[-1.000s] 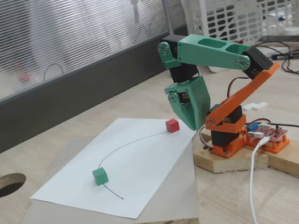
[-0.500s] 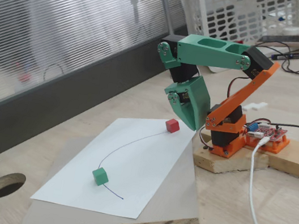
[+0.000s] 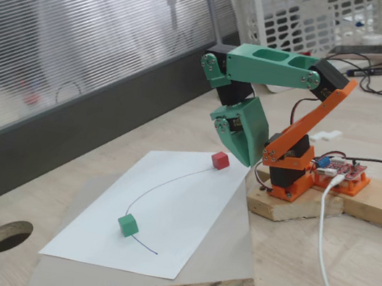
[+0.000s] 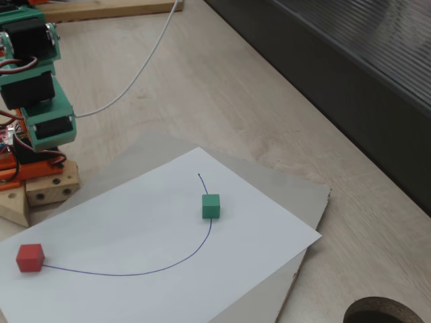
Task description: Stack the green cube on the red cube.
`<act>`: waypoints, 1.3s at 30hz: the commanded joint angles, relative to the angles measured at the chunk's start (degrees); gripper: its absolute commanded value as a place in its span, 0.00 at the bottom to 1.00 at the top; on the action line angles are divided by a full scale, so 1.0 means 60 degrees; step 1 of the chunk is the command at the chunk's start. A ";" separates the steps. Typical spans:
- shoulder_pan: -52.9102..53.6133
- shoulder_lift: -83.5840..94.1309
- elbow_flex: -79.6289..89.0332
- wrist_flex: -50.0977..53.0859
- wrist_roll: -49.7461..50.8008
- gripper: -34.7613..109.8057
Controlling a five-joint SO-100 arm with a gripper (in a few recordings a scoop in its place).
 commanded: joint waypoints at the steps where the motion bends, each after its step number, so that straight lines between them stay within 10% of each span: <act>1: 0.0073 0.0088 0.0088 0.0161 0.0132 0.26; 22: -0.0088 0.0088 0.0000 0.0146 0.0044 0.26; 31: -0.5142 0.0073 -0.0029 0.0132 0.0132 0.26; 39: -0.6226 -0.1479 -0.0806 0.0132 0.0132 0.26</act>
